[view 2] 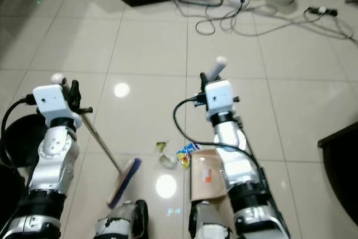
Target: Sweep floor
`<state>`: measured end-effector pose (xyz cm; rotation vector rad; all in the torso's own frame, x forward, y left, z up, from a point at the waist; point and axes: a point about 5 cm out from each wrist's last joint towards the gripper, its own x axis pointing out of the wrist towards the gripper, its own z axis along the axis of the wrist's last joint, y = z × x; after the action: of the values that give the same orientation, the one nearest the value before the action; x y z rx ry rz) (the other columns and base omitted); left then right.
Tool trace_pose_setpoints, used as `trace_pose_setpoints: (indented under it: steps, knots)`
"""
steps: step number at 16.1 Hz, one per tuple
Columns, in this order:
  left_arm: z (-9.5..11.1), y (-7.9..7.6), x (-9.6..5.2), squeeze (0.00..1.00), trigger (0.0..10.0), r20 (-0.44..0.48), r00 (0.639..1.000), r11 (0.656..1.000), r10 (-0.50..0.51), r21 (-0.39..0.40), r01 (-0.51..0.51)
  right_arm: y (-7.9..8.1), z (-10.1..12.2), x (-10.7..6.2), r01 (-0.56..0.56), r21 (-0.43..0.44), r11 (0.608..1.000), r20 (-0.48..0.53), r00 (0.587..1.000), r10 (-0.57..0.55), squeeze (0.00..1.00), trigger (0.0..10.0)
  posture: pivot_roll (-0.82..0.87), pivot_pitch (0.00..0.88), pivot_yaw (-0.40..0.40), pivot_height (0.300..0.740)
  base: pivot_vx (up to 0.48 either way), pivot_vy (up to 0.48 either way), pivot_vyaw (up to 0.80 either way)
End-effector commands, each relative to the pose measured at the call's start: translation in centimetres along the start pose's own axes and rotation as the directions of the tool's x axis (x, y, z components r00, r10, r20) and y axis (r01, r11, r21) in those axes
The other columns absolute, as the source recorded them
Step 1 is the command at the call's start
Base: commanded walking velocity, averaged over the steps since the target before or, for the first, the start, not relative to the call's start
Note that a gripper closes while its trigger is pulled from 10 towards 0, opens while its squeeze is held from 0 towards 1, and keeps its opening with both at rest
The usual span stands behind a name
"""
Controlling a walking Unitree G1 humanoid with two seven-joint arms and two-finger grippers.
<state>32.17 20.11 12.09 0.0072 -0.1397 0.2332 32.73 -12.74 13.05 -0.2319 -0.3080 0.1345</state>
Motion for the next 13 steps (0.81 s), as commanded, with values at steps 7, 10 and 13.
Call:
trace_pose_setpoints:
  steps: [7,10,13]
  knots:
    - [-0.1,-3.0,1.9,0.00,10.0,0.028,0.999,0.999,-0.042,-0.030,0.043,2.5,0.5,0.6,0.023,-0.020,1.000,0.084,0.996,-0.022,0.00,10.0,0.12,0.347,0.099,0.740,0.000,0.000,0.00]
    - [-0.5,-5.0,2.2,0.00,10.0,-0.003,0.997,0.994,-0.076,-0.081,0.075,4.2,0.6,0.7,-0.010,-0.010,1.000,0.085,0.996,0.011,0.00,10.0,0.08,0.344,0.108,0.740,0.000,0.000,0.00]
    - [-0.9,-6.2,2.2,0.00,10.0,-0.026,0.995,0.988,-0.096,-0.120,0.092,5.1,0.8,0.8,-0.020,-0.008,1.000,0.076,0.997,0.021,0.00,10.0,0.04,0.345,0.103,0.740,0.000,0.000,0.00]
